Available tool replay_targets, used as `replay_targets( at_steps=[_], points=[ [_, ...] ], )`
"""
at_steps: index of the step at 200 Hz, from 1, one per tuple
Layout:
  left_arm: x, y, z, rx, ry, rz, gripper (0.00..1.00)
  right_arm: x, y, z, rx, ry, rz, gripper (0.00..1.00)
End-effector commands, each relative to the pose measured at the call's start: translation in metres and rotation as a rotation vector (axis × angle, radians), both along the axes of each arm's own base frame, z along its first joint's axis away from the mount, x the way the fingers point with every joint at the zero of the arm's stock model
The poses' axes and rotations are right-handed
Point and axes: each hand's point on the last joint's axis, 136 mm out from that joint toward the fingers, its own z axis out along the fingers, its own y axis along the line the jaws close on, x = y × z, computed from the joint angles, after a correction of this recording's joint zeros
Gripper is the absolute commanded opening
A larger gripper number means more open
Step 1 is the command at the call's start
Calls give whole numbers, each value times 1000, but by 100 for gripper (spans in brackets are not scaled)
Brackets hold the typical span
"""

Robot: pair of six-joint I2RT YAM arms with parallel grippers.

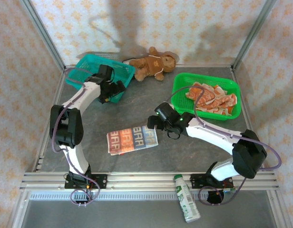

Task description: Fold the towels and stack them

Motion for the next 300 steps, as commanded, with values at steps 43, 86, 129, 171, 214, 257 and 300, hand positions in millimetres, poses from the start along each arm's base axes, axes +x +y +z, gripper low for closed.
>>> replay_targets(
  at_steps=[43, 86, 129, 171, 214, 257, 300],
  points=[
    [21, -29, 8, -22, -50, -36, 100, -3, -17, 3, -7, -31, -58, 99],
    [-17, -4, 35, 126, -66, -105, 97, -1, -14, 1, 0, -27, -54, 99],
    [6, -15, 66, 218, -193, -322, 79, -1, -11, -2, -6, -16, -43, 99],
    [40, -58, 54, 240, -203, -508, 64, -4, -20, -2, -29, -16, -62, 99],
    [59, -96, 18, 287, -146, -632, 62, -10, -33, -1, -42, -17, -93, 99],
    [62, -95, -8, 330, -66, -627, 42, -12, -41, 1, -45, -26, -116, 99],
    [46, -74, -8, 368, -43, -534, 16, -8, -34, 0, -38, -27, -102, 99]
  ],
)
